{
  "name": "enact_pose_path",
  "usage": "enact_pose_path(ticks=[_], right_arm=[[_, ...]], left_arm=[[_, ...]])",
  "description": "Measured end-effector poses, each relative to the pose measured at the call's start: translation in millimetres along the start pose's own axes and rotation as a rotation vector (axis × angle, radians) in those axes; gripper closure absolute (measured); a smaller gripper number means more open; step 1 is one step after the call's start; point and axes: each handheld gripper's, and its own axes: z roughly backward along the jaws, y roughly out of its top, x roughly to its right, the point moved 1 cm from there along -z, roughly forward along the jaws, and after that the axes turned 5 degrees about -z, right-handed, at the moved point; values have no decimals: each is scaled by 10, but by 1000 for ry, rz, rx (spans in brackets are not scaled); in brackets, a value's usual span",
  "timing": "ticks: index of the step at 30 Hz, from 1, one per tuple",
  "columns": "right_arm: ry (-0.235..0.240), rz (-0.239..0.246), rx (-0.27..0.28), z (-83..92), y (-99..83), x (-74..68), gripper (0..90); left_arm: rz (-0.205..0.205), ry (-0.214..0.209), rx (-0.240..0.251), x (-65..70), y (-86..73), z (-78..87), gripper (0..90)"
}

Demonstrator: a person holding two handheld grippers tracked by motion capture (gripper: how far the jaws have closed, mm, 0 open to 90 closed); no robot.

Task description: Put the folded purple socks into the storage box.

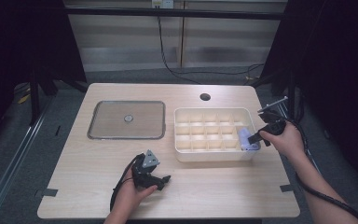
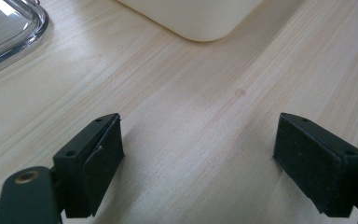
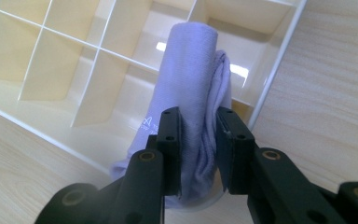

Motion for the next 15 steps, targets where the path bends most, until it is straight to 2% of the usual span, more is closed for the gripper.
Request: enact_pose_path(ticks=[15], right_arm=[[-12, 12, 5, 18, 9, -7, 732]], left_arm=[[-1, 0, 0, -1, 0, 0, 153]])
